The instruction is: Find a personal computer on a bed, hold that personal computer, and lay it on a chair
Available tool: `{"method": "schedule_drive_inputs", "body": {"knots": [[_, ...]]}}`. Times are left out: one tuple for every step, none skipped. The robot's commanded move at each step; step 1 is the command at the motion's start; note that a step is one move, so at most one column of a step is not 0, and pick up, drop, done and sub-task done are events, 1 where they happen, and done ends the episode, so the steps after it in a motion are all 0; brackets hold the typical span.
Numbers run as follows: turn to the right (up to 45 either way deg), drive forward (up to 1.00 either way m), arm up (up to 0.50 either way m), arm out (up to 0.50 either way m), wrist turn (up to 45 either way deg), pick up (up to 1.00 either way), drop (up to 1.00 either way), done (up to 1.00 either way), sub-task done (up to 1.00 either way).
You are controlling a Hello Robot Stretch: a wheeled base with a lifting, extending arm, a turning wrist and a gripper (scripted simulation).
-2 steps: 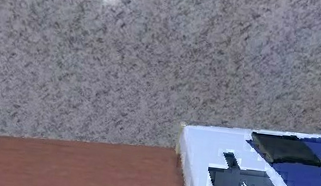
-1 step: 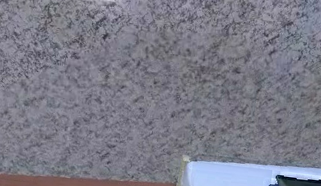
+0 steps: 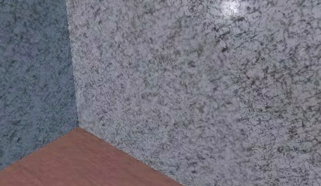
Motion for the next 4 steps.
{"method": "schedule_drive_inputs", "body": {"knots": [[0.0, 0.0, 0.5, 0.0, 0.0, 0.0, 0.0, 0.0, 0.0], [0.0, 0.0, 0.0, 0.2, 0.0, 0.0, 0.0, 0.0, 0.0], [0.0, 0.0, 0.0, 0.0, 45.0, 0.0, 0.0, 0.0, 0.0], [0.0, 0.0, 0.0, 0.0, 45.0, 0.0, 0.0, 0.0, 0.0]]}}
